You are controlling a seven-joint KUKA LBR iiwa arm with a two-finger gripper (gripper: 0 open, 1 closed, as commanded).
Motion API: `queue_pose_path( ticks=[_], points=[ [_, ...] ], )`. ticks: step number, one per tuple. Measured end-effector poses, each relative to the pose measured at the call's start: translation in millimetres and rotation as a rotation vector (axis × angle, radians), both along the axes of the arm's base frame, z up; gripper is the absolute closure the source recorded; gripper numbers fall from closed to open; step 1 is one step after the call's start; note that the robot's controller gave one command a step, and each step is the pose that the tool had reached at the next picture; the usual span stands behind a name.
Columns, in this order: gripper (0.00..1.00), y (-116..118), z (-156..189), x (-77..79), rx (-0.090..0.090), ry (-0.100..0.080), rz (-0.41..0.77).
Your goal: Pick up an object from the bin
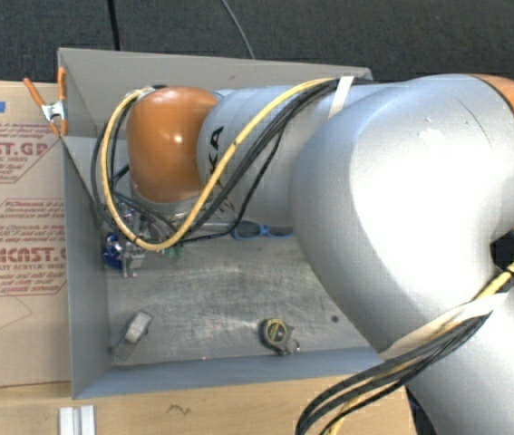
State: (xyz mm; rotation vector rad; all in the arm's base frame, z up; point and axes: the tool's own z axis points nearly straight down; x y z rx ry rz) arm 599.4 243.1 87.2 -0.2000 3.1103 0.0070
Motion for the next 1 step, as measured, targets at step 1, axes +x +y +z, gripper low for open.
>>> queue_pose_path(
  ticks=[1],
  points=[
    [1.0,0.7,10.8,0.9,-0.004,0.02,0.001]
  ],
)
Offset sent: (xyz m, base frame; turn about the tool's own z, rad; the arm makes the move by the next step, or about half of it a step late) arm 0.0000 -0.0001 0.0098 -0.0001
